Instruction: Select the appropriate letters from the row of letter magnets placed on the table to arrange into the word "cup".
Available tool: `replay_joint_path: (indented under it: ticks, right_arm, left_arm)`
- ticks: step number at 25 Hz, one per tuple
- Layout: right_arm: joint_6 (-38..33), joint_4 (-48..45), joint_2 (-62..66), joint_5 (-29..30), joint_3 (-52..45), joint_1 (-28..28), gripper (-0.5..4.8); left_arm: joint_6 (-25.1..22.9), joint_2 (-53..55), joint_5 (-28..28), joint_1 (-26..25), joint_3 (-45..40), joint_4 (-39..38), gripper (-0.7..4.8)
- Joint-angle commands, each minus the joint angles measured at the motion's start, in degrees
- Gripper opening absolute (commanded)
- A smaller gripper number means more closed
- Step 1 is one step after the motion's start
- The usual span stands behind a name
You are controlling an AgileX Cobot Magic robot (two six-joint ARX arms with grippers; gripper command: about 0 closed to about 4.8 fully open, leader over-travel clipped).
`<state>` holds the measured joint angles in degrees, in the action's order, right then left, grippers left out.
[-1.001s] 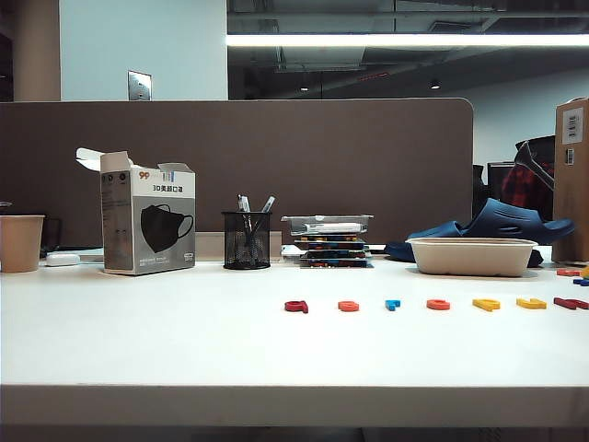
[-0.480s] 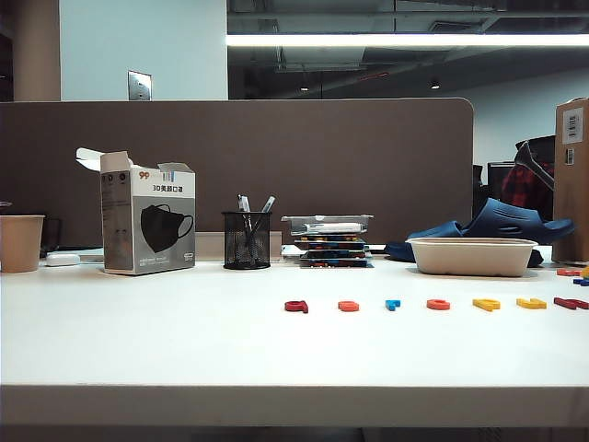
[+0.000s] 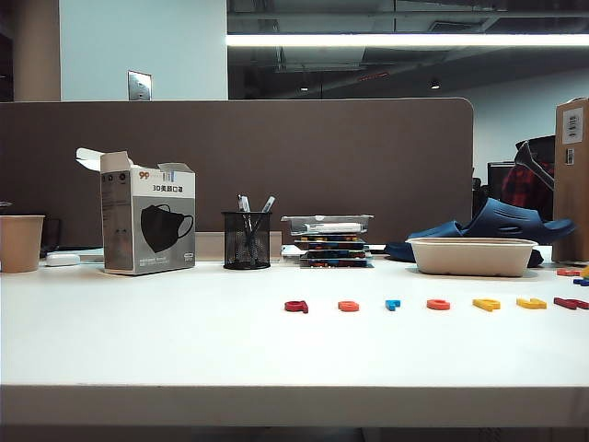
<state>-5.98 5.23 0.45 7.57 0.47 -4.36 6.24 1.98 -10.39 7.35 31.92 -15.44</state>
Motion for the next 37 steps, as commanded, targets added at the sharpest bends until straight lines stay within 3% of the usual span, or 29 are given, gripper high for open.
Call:
replay_joint_path:
  ticks: [1,11,16,17,20,25,33,37]
  right_arm:
    - [0.0,-1.2,-0.6,0.0,-0.4,-0.1,-0.05]
    - [0.0,-1.2,-0.6,-0.1,-0.4,-0.1,-0.05]
    - [0.0,-1.2,-0.6,-0.2,-0.4,-0.1,-0.05]
    - [0.0,-1.2,-0.6,-0.2,-0.4,-0.1,-0.05]
    - [0.0,-1.2,-0.6,-0.2,-0.4,-0.1,-0.05]
    - [0.0,-1.2,-0.6,-0.2,-0.4,-0.1,-0.05]
    - [0.0,-1.2,-0.6,-0.2,-0.4,-0.1,-0.05]
    - [0.0,-1.2,-0.6,-0.2,-0.4,-0.1,-0.06]
  left_arm:
    - [0.1,3.1,-2.5,0.0,6.2,-6.2,-0.05]
    - [0.0,19.1,-10.4,0.0,28.1,-20.0,-0.05]
    - [0.2,28.1,-14.6,0.0,39.8,-32.3,-0.05]
    - [0.3,31.7,-14.2,0.4,44.6,-38.5,-0.05]
    - [7.4,37.3,-13.9,4.8,51.3,-42.7,-0.05]
    - [15.3,43.2,-11.9,13.7,56.5,-42.9,-0.05]
    - [21.4,52.0,-9.2,25.5,60.6,-45.4,-0.05]
    - [22.7,55.8,-3.9,30.2,61.2,-45.3,-0.05]
